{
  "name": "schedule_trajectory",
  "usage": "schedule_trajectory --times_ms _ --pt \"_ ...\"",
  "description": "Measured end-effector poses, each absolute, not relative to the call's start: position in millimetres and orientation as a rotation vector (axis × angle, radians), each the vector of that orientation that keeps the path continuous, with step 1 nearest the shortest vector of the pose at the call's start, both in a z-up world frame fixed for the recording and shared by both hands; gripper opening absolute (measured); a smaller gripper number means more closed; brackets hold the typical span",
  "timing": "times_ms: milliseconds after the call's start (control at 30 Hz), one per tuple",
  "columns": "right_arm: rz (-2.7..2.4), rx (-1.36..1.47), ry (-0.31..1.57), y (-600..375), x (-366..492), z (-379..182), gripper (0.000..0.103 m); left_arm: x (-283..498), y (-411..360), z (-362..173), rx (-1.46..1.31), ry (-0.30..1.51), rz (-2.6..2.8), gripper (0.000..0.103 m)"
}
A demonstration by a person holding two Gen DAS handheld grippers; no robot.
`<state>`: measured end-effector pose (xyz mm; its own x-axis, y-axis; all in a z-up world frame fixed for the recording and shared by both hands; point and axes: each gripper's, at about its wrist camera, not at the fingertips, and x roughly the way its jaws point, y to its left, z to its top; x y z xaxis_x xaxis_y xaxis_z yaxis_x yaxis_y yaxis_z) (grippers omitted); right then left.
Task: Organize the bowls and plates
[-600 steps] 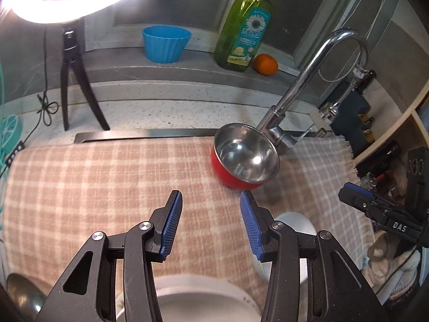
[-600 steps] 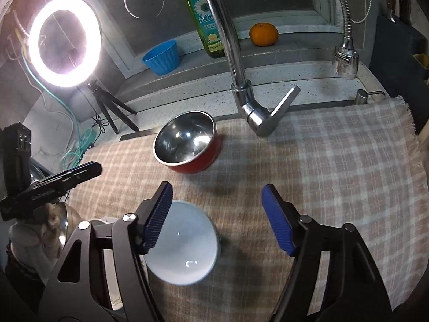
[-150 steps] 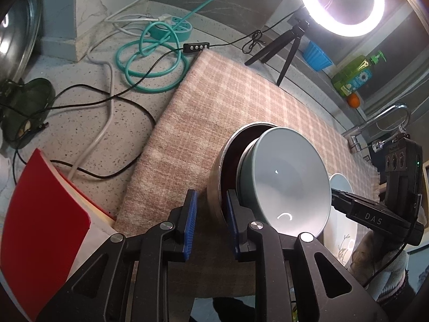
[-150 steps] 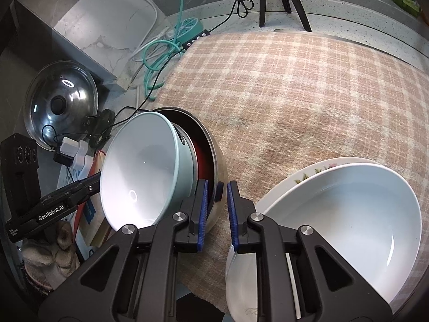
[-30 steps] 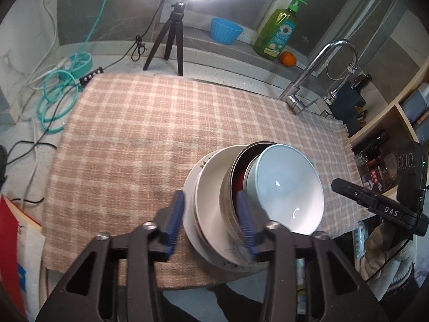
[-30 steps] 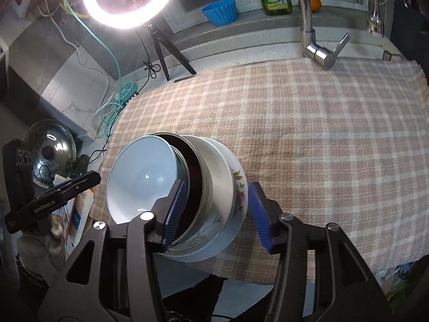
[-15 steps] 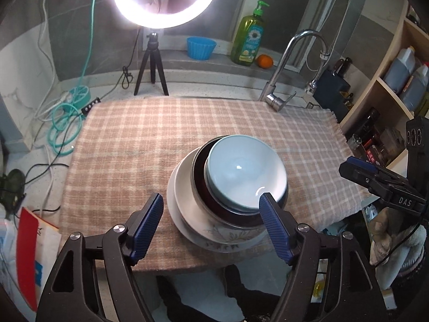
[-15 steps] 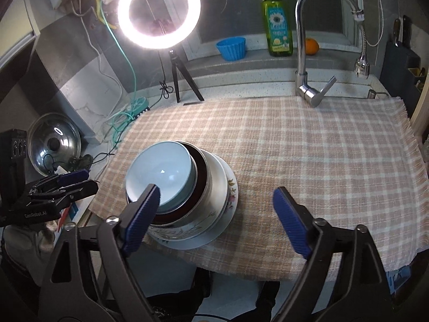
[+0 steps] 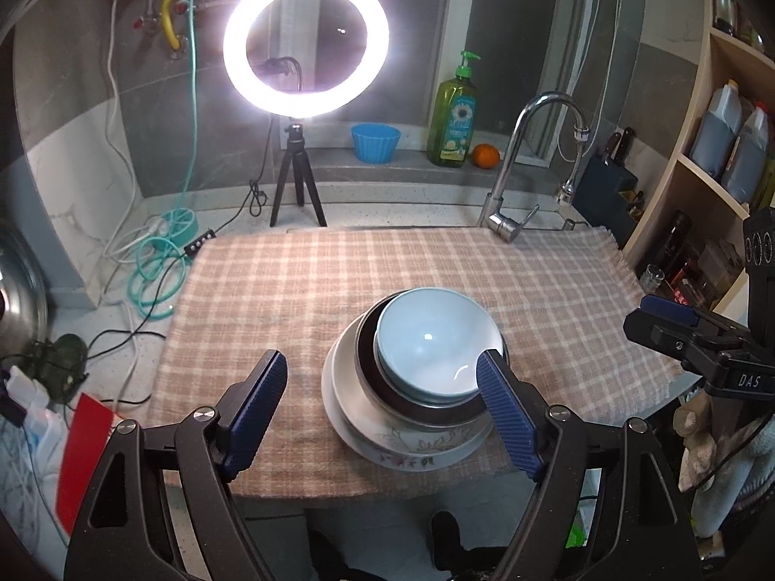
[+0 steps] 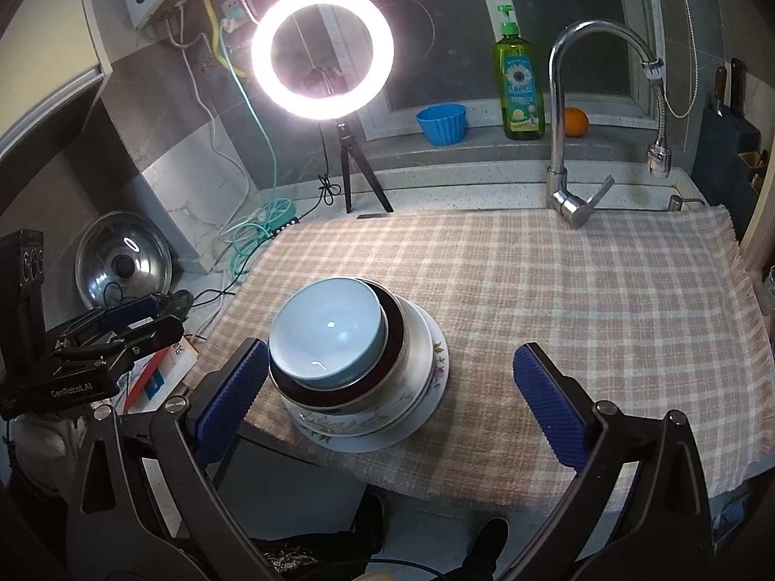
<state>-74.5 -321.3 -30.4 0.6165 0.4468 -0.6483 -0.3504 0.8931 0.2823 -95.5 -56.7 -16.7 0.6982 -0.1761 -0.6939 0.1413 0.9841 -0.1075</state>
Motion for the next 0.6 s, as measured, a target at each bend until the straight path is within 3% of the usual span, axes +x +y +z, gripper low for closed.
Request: schedule_trajectory --times_ms 600 --pt "0.456 0.136 0.741 -323.5 -79.1 -27.1 0.103 -98.9 -65.1 -12.8 -0.037 0.760 -0.176 0.081"
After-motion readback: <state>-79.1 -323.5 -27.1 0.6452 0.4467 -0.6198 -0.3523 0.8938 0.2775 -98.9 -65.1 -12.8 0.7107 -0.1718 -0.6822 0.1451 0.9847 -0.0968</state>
